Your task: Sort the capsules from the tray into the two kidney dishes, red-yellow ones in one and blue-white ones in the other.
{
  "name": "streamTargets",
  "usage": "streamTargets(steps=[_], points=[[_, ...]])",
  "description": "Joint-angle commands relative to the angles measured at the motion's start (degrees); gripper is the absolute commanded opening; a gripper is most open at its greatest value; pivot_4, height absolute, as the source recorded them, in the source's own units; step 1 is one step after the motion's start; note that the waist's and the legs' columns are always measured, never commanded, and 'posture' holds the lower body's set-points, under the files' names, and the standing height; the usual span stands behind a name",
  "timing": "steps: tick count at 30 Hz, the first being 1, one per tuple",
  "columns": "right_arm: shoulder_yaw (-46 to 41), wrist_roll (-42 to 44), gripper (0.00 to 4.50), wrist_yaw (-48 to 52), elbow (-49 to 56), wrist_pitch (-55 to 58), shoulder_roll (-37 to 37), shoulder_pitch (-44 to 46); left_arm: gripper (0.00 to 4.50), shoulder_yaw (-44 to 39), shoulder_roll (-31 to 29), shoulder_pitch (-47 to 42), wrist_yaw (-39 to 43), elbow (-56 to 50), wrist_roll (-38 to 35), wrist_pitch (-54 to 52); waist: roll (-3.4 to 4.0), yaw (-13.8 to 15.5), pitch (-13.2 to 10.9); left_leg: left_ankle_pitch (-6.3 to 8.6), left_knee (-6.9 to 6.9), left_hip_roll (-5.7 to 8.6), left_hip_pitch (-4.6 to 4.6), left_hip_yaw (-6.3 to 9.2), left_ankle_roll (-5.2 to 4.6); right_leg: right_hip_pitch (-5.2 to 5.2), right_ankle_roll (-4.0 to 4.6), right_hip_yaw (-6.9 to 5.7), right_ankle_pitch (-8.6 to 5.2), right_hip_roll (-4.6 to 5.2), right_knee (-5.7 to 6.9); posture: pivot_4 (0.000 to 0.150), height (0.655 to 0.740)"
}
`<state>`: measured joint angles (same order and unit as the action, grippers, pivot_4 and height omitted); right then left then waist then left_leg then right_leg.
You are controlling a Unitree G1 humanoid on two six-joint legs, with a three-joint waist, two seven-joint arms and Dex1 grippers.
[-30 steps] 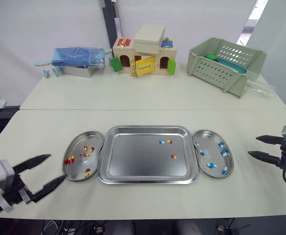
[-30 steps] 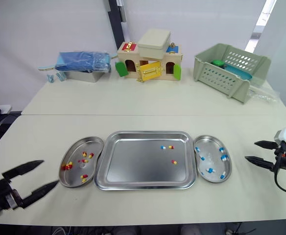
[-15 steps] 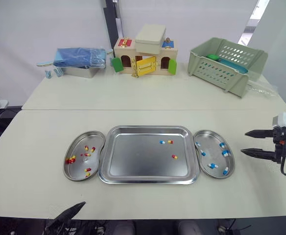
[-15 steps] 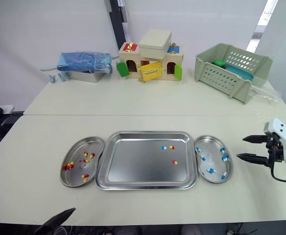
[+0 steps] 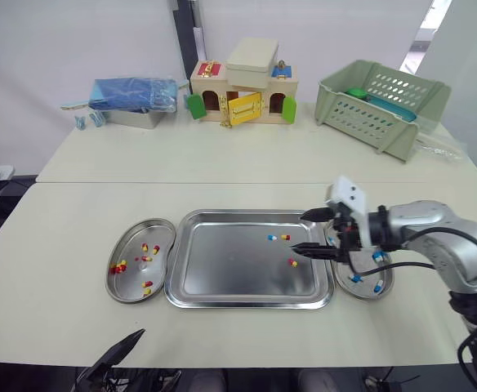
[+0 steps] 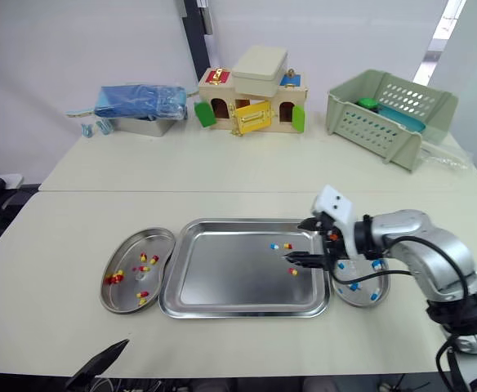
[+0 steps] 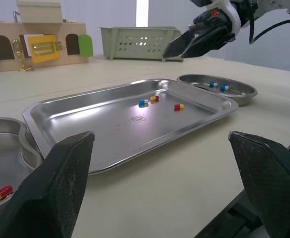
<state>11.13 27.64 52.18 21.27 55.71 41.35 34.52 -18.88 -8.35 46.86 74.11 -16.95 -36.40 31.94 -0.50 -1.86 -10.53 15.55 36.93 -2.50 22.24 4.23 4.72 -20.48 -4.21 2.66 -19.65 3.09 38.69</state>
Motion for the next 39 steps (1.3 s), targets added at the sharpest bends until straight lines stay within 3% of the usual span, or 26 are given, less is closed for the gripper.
streamTargets(steps=[1,3,8,14,35,39], points=[[3.68,-4.04,3.94,-4.67,-0.85,-1.04,-3.65,3.17,4.50,1.95,-0.05,-0.55,-1.85,-0.04,0.11,1.88,0.00,-0.02,0.00,0.00,0.00,0.00,0.03,0.00,0.00,-0.04,0.00,0.00,0.00,0.00,0.01,0.150,0.7400],[6.67,-6.66,3.28,-6.50,-2.55,-1.48,-5.35,4.13,4.50,2.20,-0.67,-0.73,-3.03,-0.19,0.24,2.19,0.01,-0.04,0.01,0.00,0.00,-0.01,0.03,0.02,0.00,-0.06,0.00,-0.02,0.00,-0.01,0.04,0.150,0.7400],[10.63,-10.48,3.28,-8.69,-4.64,-1.51,-7.96,5.51,4.50,2.97,-2.15,-0.25,-4.62,-0.18,-0.02,2.68,0.01,-0.06,0.01,0.00,0.00,-0.01,0.11,0.03,0.00,-0.14,0.01,-0.03,0.00,-0.01,0.08,0.150,0.7400],[13.07,-13.67,1.84,-11.61,-7.56,-0.77,-12.06,6.95,4.50,3.53,-3.31,0.18,-5.81,-0.16,-0.34,3.37,0.01,-0.13,0.01,-0.01,0.03,-0.05,0.24,0.08,-0.01,-0.38,0.03,-0.05,0.00,-0.07,0.28,0.150,0.7400],[16.90,-21.03,1.84,-11.52,-14.52,-3.72,-15.55,5.96,4.50,4.44,-3.86,0.99,-7.06,0.35,-0.49,5.19,-0.03,-0.19,0.03,-0.01,0.06,-0.06,0.30,0.10,-0.01,-0.42,0.03,-0.08,0.00,-0.07,0.30,0.150,0.7400],[16.99,-21.62,1.00,-11.20,-14.67,-3.35,-15.26,5.98,4.50,4.62,-4.10,1.05,-7.30,0.54,-0.52,5.54,-0.04,-0.21,0.05,-0.01,0.06,-0.06,0.29,0.11,-0.01,-0.42,0.03,-0.08,0.00,-0.07,0.30,0.150,0.7400]])
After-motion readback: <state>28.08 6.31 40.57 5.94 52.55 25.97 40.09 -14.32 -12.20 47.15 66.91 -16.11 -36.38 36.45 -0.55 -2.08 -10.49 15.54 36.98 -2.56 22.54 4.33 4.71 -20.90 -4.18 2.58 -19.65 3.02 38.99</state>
